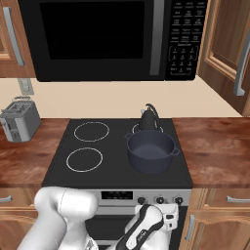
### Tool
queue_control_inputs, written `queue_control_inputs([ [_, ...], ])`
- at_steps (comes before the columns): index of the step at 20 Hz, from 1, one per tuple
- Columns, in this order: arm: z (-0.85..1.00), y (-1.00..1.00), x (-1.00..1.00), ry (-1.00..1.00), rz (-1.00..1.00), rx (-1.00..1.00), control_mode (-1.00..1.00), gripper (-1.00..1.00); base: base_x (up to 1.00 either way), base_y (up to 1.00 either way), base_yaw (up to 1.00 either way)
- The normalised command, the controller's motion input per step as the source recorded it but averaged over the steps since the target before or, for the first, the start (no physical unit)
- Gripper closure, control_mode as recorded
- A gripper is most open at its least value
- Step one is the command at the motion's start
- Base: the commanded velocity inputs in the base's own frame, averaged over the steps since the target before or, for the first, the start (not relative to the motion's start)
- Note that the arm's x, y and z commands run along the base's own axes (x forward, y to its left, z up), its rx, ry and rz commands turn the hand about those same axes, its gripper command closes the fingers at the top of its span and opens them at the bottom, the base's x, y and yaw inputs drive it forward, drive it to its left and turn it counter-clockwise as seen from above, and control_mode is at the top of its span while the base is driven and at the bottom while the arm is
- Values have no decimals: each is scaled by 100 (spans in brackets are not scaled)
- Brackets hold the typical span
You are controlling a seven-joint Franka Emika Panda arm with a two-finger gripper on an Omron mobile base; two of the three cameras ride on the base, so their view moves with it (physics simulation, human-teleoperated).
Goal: Pick the kettle from the cabinet and place it on a stove burner. Then pick the pot from the counter and place it on another stove burner. Finally, turn both burners on.
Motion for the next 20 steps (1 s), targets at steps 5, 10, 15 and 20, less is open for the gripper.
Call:
queue_control_inputs([
  [5, -14, -8, 11, 0, 0, 1, -100, -100, 0, 0, 0],
  [10, -11, -5, 8, -1, 0, 0, -100, -100, 0, 0, 0],
  [15, -12, -1, 9, -1, 0, 0, -100, -100, 0, 0, 0],
  [20, -6, 0, 9, -1, 0, 0, -100, -100, 0, 0, 0],
])
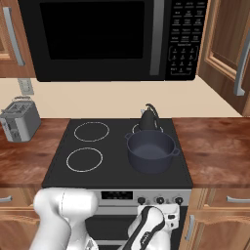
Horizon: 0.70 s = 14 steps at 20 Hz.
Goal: Pick the kettle from the cabinet and place it on a stove burner. Then pick the pot from the counter and place it on another stove burner. Finally, turn both burners on.
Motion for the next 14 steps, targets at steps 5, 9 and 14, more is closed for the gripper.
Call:
queue_control_inputs([
  [5, -8, -3, 13, 0, 0, 1, -100, -100, 0, 0, 0],
  [9, -10, -11, 8, -1, 0, 1, -100, -100, 0, 0, 0],
  [14, -14, -12, 8, -2, 0, 1, -100, -100, 0, 0, 0],
])
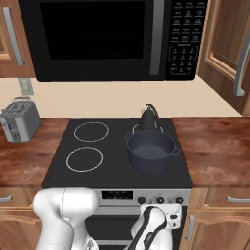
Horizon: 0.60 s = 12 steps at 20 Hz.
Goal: Pick the kettle from the cabinet and place it on a stove burner. Then pick the pot from the counter and place it on another stove burner. Finally, turn both burners on.
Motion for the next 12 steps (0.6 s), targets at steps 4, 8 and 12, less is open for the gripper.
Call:
queue_control_inputs([
  [4, -11, -7, 8, -3, 0, 1, -100, -100, 0, 0, 0],
  [8, -10, -2, 10, -2, 0, 1, -100, -100, 0, 0, 0],
  [12, -2, 0, 9, -2, 0, 1, -100, -100, 0, 0, 0],
])
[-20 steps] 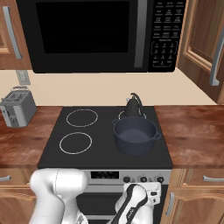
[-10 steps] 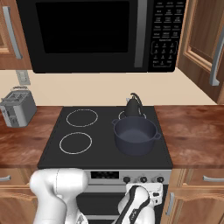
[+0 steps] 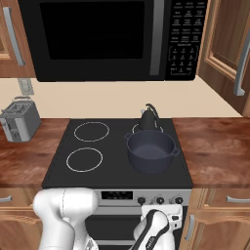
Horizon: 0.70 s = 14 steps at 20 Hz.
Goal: Pick the kettle from the cabinet and place it on a stove burner. Then pick the pot from the counter and place it on another stove burner. Finally, turn both burners on.
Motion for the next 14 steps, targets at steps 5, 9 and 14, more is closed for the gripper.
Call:
queue_control_inputs([
  [5, 0, 0, 0, -3, 0, 0, -100, -100, 0, 0, 0],
  [9, 0, 2, 0, -1, 0, 0, -100, -100, 0, 0, 0],
  [14, 0, 6, 3, 0, 0, 0, -100, 100, 0, 0, 0],
])
